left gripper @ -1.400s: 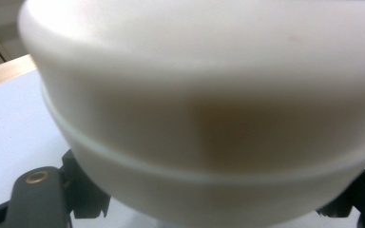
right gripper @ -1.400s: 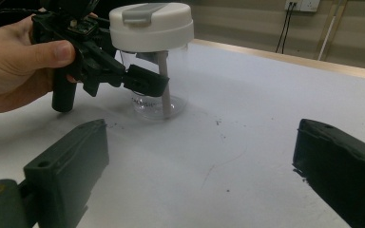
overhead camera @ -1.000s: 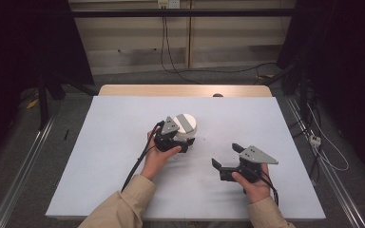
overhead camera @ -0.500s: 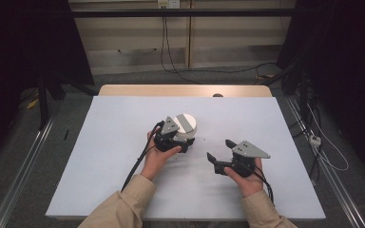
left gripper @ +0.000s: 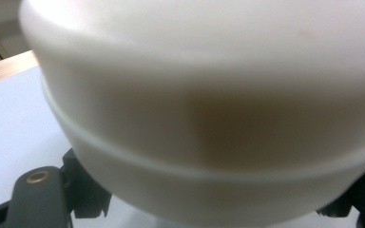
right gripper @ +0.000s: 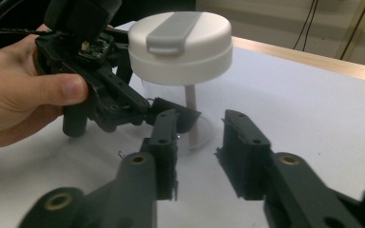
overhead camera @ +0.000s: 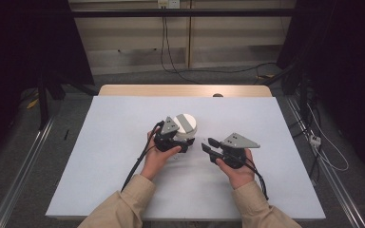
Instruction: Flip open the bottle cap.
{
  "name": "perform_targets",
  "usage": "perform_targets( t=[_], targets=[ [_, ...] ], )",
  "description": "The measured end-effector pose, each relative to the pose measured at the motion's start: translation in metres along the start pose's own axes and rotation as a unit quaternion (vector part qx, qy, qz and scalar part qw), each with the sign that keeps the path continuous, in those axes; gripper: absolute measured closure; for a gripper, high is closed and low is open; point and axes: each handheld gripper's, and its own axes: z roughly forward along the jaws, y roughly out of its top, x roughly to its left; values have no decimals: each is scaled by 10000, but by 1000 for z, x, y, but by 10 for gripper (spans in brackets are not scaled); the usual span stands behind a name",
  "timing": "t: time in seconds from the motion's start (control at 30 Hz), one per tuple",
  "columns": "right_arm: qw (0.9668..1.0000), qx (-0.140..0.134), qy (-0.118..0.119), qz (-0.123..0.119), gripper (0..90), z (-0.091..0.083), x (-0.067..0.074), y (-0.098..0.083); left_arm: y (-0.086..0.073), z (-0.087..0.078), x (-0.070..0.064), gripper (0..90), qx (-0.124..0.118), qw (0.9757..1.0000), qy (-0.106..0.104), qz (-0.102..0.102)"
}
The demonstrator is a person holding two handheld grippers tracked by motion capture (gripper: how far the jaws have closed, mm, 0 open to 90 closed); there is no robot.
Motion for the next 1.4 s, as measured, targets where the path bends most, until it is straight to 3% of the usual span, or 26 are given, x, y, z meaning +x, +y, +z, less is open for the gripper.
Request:
perform_targets(
  t=[0.17, 0.33, 0.9, 1.4],
  targets=[
    [10000, 14, 52, 22, 818, 6, 2, 5, 0, 0, 0, 186, 0, 10000, -5, -6],
    [9999, -13, 109, 10, 897, 10, 2, 10, 0, 0, 0, 186, -13, 10000, -6, -26],
    [9997, 163, 198, -18, 900, 24, 6, 18, 0, 0, 0, 187, -17, 10000, -13, -38],
    [9995, 138, 275, -61, 900, 36, 13, 30, 0, 0, 0, 186, -15, 10000, -17, -36]
  ],
)
